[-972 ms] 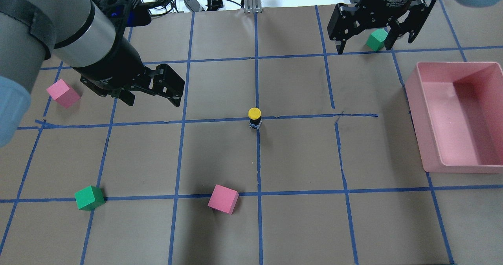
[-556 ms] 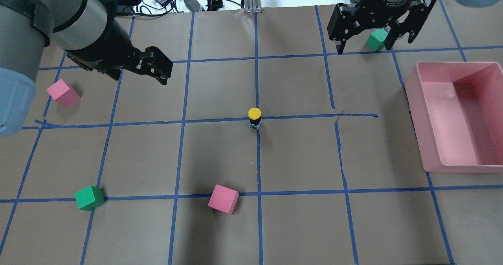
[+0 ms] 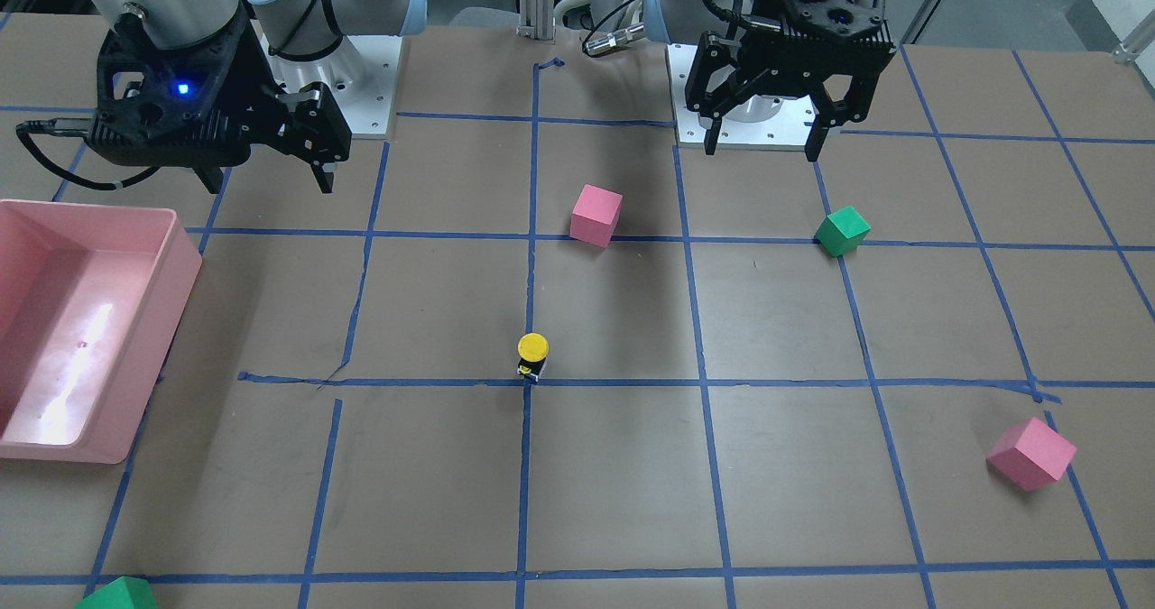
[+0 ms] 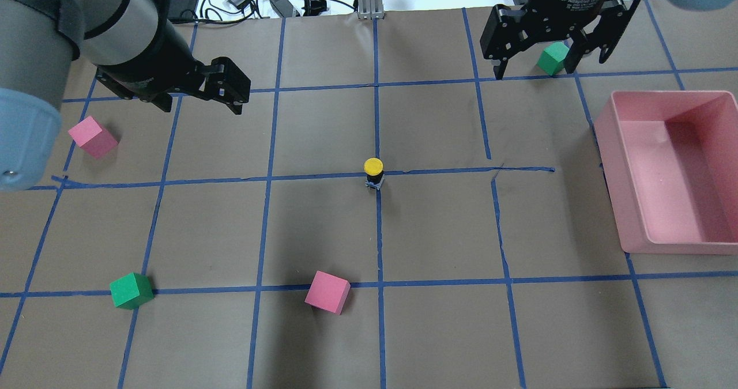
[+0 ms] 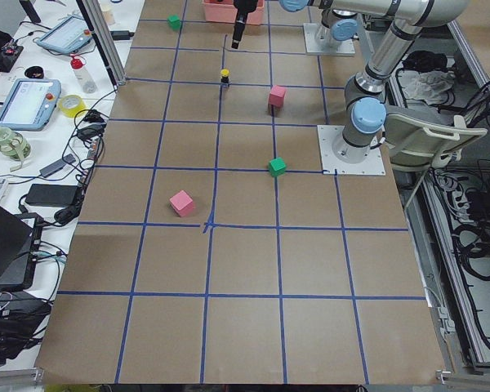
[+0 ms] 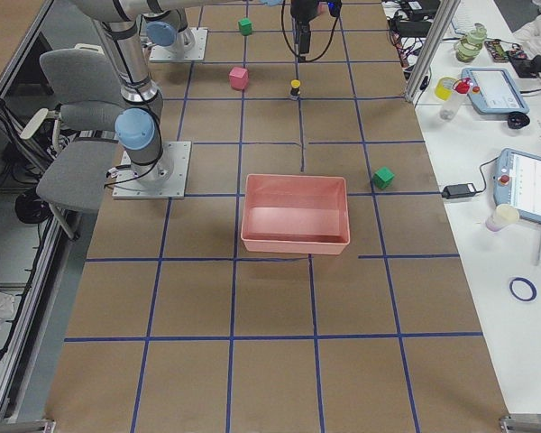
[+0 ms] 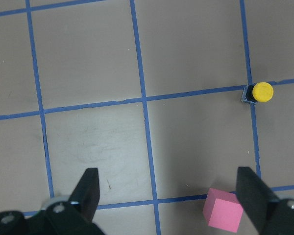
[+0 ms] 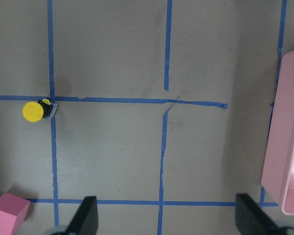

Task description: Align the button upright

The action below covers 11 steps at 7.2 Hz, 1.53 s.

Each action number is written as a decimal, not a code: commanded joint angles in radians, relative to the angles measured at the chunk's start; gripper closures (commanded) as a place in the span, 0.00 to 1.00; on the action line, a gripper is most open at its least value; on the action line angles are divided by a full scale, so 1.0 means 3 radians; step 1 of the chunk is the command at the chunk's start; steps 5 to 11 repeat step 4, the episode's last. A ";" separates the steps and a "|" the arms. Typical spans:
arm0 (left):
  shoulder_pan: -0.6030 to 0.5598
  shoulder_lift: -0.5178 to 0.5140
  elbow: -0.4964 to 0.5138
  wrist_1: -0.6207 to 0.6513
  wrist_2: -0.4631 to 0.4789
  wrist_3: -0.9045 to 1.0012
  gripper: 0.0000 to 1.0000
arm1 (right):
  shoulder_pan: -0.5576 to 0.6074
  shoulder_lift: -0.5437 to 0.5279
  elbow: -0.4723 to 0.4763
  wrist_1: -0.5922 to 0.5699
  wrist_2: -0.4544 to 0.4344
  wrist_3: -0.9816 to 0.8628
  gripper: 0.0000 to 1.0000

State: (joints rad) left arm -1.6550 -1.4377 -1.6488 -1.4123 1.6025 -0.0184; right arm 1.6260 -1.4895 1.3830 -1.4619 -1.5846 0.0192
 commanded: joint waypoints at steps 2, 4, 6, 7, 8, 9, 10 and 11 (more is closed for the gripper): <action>-0.0006 0.0011 -0.0001 0.0004 0.0032 -0.0036 0.00 | -0.0025 0.0015 -0.0003 -0.0299 0.0015 0.0018 0.00; -0.0006 0.0011 -0.0006 -0.0001 0.0007 -0.0036 0.00 | -0.0031 0.0015 -0.0003 -0.0297 0.0010 0.0038 0.00; -0.0006 0.0011 -0.0006 -0.0001 0.0007 -0.0036 0.00 | -0.0031 0.0015 -0.0003 -0.0297 0.0010 0.0038 0.00; -0.0006 0.0011 -0.0006 -0.0001 0.0007 -0.0036 0.00 | -0.0031 0.0015 -0.0003 -0.0297 0.0010 0.0038 0.00; -0.0006 0.0011 -0.0006 -0.0001 0.0007 -0.0036 0.00 | -0.0031 0.0015 -0.0003 -0.0297 0.0010 0.0038 0.00; -0.0006 0.0011 -0.0006 -0.0001 0.0007 -0.0036 0.00 | -0.0031 0.0015 -0.0003 -0.0297 0.0010 0.0038 0.00; -0.0006 0.0011 -0.0006 -0.0001 0.0007 -0.0036 0.00 | -0.0031 0.0015 -0.0003 -0.0297 0.0010 0.0038 0.00; -0.0006 0.0011 -0.0006 -0.0001 0.0007 -0.0036 0.00 | -0.0031 0.0015 -0.0003 -0.0297 0.0010 0.0038 0.00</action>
